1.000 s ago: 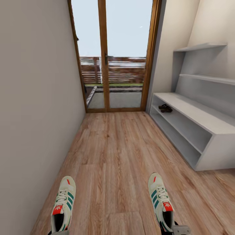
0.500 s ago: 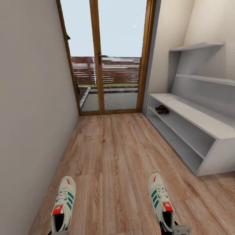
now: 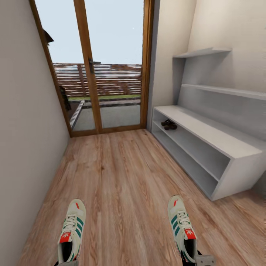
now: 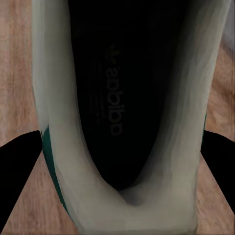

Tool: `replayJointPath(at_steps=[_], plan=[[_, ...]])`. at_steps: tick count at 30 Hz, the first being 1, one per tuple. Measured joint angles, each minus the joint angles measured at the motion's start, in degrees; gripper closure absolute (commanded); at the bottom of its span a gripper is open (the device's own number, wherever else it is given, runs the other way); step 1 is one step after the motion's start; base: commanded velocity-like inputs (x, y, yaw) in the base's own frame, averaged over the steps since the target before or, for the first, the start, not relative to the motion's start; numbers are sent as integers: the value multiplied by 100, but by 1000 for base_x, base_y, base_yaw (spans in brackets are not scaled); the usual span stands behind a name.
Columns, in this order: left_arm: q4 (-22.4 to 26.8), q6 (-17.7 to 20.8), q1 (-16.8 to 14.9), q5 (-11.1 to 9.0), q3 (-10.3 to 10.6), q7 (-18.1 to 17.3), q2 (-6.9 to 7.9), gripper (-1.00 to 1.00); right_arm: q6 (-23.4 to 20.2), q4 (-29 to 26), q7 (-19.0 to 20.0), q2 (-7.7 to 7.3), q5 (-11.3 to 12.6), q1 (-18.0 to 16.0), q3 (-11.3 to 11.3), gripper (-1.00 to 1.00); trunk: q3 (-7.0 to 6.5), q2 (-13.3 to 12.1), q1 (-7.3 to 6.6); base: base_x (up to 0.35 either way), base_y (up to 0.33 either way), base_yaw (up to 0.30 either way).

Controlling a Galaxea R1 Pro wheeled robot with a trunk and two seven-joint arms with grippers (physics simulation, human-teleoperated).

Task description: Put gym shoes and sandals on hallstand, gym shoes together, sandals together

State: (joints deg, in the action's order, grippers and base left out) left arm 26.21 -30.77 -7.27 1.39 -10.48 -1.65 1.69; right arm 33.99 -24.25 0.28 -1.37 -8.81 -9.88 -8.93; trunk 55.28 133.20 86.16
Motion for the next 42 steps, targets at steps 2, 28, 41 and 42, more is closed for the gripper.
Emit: replayJointPath(at_steps=[2, 28, 41, 42], plan=[[0, 0, 0, 0, 0, 0, 0, 100, 0, -2, 1, 0, 0, -1, 0, 100, 0, 0, 0, 339, 0, -263], [2, 1, 2, 0, -1, 0, 0, 100, 1, 2, 0, 0, 0, -5, 1, 100, 0, 0, 0, 339, 0, -95], [1, 0, 1, 0, -1, 0, 0, 100, 0, -5, 4, 0, -1, -5, 1, 100, 0, 0, 0, 339, 0, -13], [1, 0, 1, 0, 0, 0, 0, 100, 0, -3, 4, 0, 0, -5, 1, 100, 0, 0, 0, 339, 0, -93]])
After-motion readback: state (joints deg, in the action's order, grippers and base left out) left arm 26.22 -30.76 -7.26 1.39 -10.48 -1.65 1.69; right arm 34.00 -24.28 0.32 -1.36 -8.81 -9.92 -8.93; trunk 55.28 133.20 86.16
